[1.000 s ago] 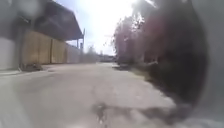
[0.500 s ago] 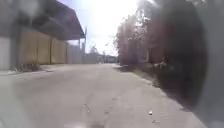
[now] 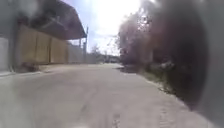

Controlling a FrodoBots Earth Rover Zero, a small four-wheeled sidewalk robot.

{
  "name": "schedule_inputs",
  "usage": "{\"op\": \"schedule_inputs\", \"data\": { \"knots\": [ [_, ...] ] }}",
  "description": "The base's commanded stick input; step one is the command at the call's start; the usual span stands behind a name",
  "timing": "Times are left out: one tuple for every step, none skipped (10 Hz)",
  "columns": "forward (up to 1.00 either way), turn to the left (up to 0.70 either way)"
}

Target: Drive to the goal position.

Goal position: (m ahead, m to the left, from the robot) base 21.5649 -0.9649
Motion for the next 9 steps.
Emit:
{"op": "schedule_inputs", "data": {
  "knots": [
    [1.00, 0.00],
    [1.00, 0.00],
    [1.00, 0.00],
    [1.00, 0.00],
    [1.00, 0.00],
    [1.00, 0.00],
    [1.00, 0.00],
    [1.00, -0.03],
    [1.00, -0.16]
  ]
}}
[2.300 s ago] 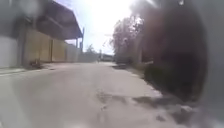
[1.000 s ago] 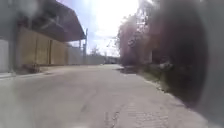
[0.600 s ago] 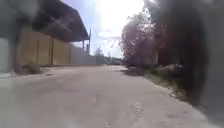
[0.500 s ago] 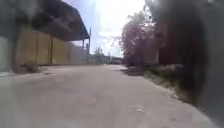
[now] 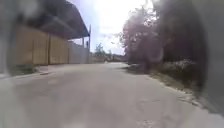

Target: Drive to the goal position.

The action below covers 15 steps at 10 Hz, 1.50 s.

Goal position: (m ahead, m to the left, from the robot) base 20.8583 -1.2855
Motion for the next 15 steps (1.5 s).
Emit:
{"op": "schedule_inputs", "data": {
  "knots": [
    [1.00, -0.31],
    [1.00, -0.32],
    [1.00, -0.32],
    [1.00, -0.32],
    [1.00, -0.33],
    [1.00, -0.34],
    [1.00, -0.25],
    [1.00, -0.06],
    [1.00, 0.00],
    [1.00, 0.00],
    [1.00, 0.00],
    [1.00, 0.00],
    [1.00, 0.00],
    [1.00, 0.00],
    [1.00, 0.00]
  ]
}}
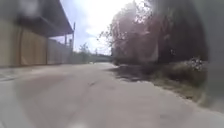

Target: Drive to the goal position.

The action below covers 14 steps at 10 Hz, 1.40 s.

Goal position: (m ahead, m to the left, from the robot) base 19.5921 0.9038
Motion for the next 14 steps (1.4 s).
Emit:
{"op": "schedule_inputs", "data": {
  "knots": [
    [1.00, 0.00],
    [1.00, 0.00],
    [1.00, 0.00],
    [1.00, 0.00],
    [1.00, 0.00],
    [1.00, 0.00],
    [1.00, 0.00],
    [1.00, 0.00],
    [1.00, -0.02],
    [1.00, -0.14],
    [1.00, -0.30],
    [1.00, -0.31],
    [1.00, -0.31],
    [1.00, -0.31]
  ]
}}
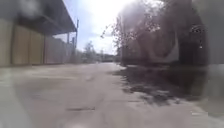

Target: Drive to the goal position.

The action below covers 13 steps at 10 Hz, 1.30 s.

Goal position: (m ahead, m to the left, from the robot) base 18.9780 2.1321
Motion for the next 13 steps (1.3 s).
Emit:
{"op": "schedule_inputs", "data": {
  "knots": [
    [1.00, -0.31],
    [1.00, -0.29],
    [1.00, -0.05],
    [1.00, 0.00],
    [1.00, 0.00],
    [1.00, 0.00],
    [1.00, 0.00],
    [1.00, 0.00],
    [1.00, 0.00],
    [1.00, 0.00],
    [1.00, 0.00],
    [1.00, 0.00],
    [1.00, 0.00]
  ]
}}
